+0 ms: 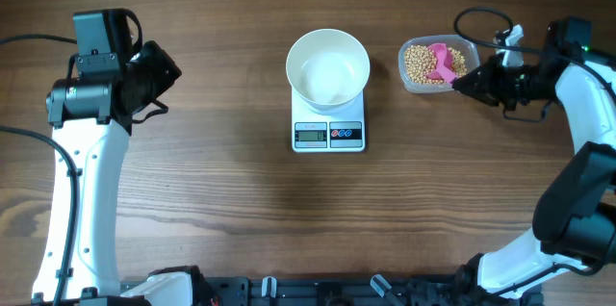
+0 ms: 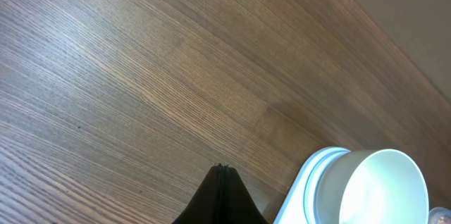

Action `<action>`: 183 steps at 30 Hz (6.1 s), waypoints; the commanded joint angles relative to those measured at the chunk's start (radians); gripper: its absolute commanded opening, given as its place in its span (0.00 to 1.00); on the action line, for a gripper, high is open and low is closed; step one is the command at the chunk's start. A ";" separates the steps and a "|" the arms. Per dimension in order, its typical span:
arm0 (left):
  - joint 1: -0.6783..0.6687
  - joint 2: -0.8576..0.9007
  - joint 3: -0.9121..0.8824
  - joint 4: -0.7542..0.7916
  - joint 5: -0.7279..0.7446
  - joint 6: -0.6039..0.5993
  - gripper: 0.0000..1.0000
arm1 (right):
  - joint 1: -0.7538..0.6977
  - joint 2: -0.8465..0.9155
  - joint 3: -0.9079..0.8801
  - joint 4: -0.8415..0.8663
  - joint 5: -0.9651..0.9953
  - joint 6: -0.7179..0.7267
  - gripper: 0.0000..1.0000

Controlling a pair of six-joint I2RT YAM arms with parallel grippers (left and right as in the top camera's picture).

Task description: Scoop item into bowl and weigh 150g on scale

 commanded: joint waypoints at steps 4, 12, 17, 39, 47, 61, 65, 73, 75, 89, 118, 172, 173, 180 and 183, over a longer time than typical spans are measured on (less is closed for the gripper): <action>0.004 0.008 0.000 -0.004 0.015 0.012 0.04 | -0.043 0.013 -0.010 -0.014 -0.106 0.001 0.04; 0.004 0.008 0.000 -0.004 0.016 0.012 0.04 | -0.105 0.012 -0.010 -0.014 -0.170 -0.004 0.04; 0.004 0.008 0.000 -0.004 0.015 0.012 0.04 | -0.133 0.013 -0.010 -0.009 -0.244 -0.029 0.04; 0.004 0.008 0.000 -0.004 0.015 0.012 0.04 | -0.143 0.012 -0.010 -0.052 -0.450 -0.109 0.04; 0.004 0.008 0.000 -0.004 0.015 0.012 0.04 | -0.143 0.012 -0.010 -0.056 -0.563 -0.117 0.04; 0.004 0.008 0.000 -0.004 0.015 0.012 0.04 | -0.053 -0.012 -0.008 -0.031 -0.610 -0.051 0.04; 0.004 0.008 0.000 -0.004 0.015 0.012 0.04 | 0.006 -0.023 -0.007 0.042 -0.609 0.033 0.04; 0.004 0.008 0.000 -0.003 0.015 0.012 0.04 | 0.108 -0.064 -0.007 0.063 -0.532 0.080 0.04; 0.004 0.008 0.000 -0.003 0.015 0.012 0.04 | 0.133 -0.076 -0.007 0.056 -0.484 0.080 0.04; 0.004 0.008 0.000 -0.003 0.015 0.012 0.04 | 0.359 -0.097 -0.006 0.192 -0.255 0.127 0.04; 0.004 0.008 0.000 0.011 0.015 0.012 0.04 | 0.757 -0.241 -0.001 0.169 0.727 -0.139 0.04; -0.314 0.009 0.000 -0.297 0.325 0.455 0.04 | 0.926 -0.242 -0.001 0.298 1.068 -0.394 0.04; -0.315 0.009 0.000 -0.304 0.326 0.462 0.04 | 0.926 -0.242 -0.001 0.298 1.066 -0.395 0.04; -0.315 0.009 0.000 -0.312 0.310 0.465 0.04 | 0.926 -0.243 -0.001 0.298 1.065 -0.327 0.04; -0.315 0.009 0.000 -0.304 0.311 0.465 0.04 | 0.926 -0.246 0.005 0.294 1.051 -0.222 0.04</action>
